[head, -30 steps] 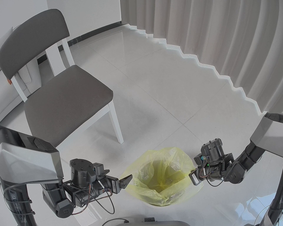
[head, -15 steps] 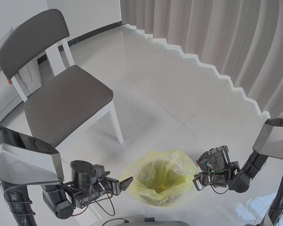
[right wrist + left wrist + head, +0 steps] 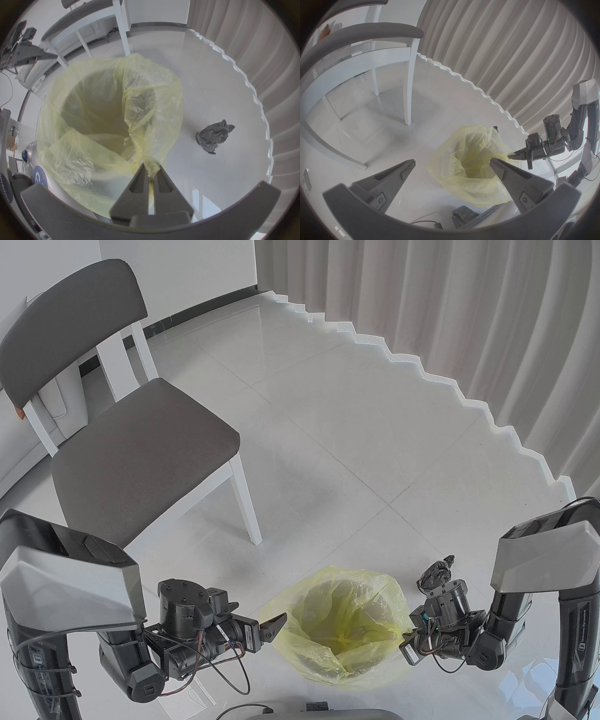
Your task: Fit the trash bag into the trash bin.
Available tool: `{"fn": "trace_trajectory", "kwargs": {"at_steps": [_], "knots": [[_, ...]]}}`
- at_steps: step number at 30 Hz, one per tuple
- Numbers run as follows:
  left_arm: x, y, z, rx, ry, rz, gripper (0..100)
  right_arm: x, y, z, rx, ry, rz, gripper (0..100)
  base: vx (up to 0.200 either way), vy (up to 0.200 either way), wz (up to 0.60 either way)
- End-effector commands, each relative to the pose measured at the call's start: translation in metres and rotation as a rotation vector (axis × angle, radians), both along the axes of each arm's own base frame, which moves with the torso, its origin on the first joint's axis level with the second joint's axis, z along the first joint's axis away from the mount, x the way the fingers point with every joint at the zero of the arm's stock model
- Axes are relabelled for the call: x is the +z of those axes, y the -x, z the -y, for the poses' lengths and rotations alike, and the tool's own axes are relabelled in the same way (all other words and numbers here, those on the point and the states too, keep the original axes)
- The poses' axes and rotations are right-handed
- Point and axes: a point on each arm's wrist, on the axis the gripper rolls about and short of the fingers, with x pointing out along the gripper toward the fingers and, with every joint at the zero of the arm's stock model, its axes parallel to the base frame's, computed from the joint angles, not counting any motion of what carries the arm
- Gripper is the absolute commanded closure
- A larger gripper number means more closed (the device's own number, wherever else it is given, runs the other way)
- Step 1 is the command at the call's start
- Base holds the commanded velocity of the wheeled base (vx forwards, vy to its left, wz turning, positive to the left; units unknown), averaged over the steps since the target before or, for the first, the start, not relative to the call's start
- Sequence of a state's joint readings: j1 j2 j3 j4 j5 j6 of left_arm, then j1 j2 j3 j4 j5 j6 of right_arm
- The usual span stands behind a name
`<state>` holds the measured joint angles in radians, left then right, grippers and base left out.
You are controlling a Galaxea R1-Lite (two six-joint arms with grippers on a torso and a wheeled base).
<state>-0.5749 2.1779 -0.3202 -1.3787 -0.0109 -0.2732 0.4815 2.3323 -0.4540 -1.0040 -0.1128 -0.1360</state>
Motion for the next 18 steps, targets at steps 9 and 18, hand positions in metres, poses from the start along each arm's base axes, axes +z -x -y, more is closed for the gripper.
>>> {"fn": "trace_trajectory", "kwargs": {"at_steps": [9,18], "knots": [[-0.005,-0.003,0.002,-0.003,-0.014,-0.011,0,0.014,0.014,0.007,0.010,-0.019,0.053,0,0.000,0.000,0.00],[-0.011,-0.019,0.015,-0.014,-0.052,-0.053,0,0.033,0.038,0.019,0.023,-0.029,0.092,0,0.000,0.000,0.00]]}}
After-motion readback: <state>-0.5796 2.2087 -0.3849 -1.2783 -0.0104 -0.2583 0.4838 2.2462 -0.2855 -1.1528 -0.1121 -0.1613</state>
